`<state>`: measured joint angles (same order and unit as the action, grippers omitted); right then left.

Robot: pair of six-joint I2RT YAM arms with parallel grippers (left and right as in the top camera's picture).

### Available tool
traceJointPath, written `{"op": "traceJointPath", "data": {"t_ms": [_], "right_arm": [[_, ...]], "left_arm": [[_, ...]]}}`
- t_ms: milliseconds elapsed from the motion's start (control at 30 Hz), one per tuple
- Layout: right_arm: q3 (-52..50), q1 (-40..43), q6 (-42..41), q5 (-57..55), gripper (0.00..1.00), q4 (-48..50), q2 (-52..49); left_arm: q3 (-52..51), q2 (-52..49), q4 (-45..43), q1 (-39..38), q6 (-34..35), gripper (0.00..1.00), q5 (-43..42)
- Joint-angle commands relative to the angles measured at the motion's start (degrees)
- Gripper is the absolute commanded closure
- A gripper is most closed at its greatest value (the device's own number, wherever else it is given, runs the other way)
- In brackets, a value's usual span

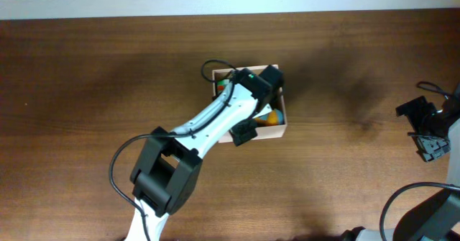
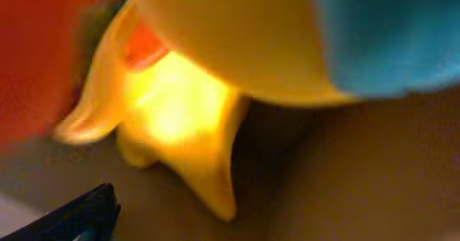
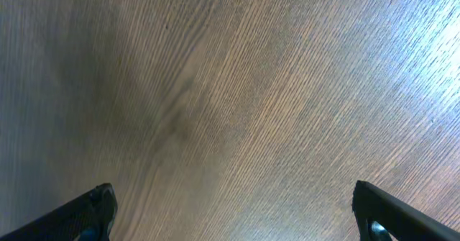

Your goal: Pack container

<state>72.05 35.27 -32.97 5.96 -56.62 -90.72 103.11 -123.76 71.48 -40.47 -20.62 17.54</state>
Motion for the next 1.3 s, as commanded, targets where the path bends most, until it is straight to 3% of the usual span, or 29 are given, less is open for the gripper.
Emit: {"op": "traceJointPath", "data": {"t_ms": [0,800,1267], "right_arm": [[-0.2,0.0,0.2,0.0,0.01,0.0,-0.1],[-0.2,0.0,0.1,0.0,0.01,0.0,-0.1],[-0.2,0.0,0.2,0.0,0.01,0.0,-0.1]], "left_arm": [[-2.2,0.0,-1.0,1.7,-0.5,0.01,1.4],[4.8,1.7,-2.2,-0.8,-0.5,0.01,8.7],[8.1,5.5,3.2,-4.3,-0.5,0.01,8.9]]}}
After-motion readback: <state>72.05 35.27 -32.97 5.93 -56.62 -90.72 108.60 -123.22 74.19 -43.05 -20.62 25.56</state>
